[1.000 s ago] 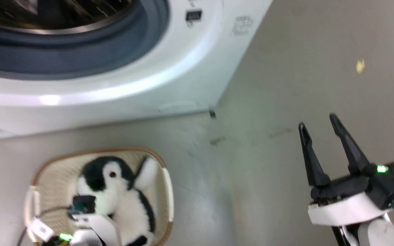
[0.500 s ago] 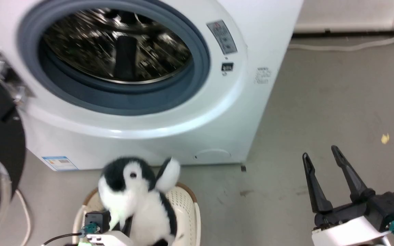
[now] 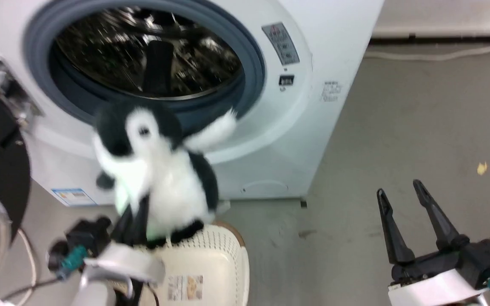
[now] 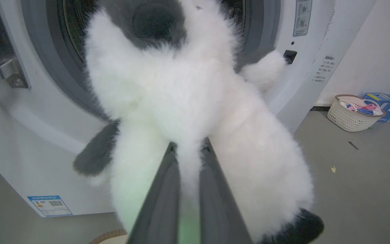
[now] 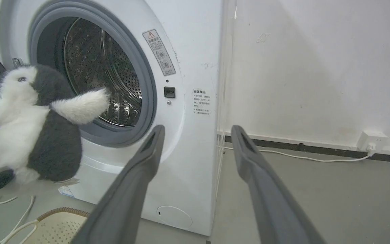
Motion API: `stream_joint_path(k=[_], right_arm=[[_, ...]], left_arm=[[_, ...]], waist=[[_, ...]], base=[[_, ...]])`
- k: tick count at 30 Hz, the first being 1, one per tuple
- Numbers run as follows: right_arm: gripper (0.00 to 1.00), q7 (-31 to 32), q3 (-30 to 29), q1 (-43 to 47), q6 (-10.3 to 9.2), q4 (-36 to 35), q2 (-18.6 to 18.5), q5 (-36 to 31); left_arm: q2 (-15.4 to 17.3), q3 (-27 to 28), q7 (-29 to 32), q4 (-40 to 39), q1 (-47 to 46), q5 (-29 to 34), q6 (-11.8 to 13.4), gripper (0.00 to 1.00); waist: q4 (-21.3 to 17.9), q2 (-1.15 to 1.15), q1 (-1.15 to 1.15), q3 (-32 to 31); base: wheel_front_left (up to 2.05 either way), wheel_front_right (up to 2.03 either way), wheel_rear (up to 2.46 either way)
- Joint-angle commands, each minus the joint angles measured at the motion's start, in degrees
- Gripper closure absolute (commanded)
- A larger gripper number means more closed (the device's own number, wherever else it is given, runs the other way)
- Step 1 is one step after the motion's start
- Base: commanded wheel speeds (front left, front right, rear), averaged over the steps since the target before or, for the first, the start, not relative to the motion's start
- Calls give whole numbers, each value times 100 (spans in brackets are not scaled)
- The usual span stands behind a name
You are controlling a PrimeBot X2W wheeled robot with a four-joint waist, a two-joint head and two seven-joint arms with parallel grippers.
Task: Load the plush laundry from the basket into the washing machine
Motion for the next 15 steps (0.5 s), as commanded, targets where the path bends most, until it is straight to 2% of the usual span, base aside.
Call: stream_joint_path(k=[1,7,8,10,11,12,14,15], right_arm=[[0,-26,-22,-111,-5,-39,5,53],[0,-26,-21,-370,-5,-108,5,211],[0,-26,0,-476,-5,-123,5,256],[0,-26,10,-529,-5,-135,5,286],[0,-26,34,-637,-5,-148,5,362],[0,-26,34,-637,-5,-148,5,362],[0,-26,62,-792,-5,-155,5,468],[0,-26,62,-792,-5,-155,5,468]], left_arm=[[-5,60,-37,-136,-208,49,20,100],[255,267,29,-328,-1124,99,68,100],[399,363,174,-312,-1569,81,85,100],[490,403,266,-292,-1810,87,89,100],[670,467,466,-269,-2309,111,101,100],[670,467,466,-269,-2309,111,101,100],[940,536,795,-131,-3095,129,96,100],[940,536,795,-131,-3095,129,96,100]], waist=[[-146,0,0,276],[-517,0,0,1029],[-647,0,0,1286],[-712,0,0,1425],[-853,0,0,1699],[-853,0,0,1699],[-1028,0,0,2050],[-1028,0,0,2050]], base=[[0,0,0],[0,0,0],[0,0,0],[0,0,0],[0,0,0],[0,0,0],[0,0,0],[0,0,0]])
